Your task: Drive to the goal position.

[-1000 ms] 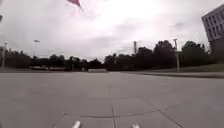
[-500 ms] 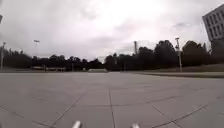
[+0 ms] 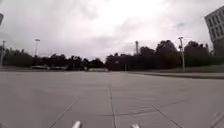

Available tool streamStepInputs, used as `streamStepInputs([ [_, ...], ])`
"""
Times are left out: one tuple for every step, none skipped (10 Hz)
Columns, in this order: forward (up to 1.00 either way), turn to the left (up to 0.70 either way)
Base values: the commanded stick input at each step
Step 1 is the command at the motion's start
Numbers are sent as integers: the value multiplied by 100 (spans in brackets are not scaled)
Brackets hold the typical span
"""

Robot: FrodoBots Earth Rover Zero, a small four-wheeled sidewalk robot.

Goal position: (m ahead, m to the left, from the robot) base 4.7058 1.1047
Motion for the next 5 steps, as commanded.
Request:
streamStepInputs([
  [70,0],
  [70,0],
  [70,0],
  [70,0],
  [70,0],
])
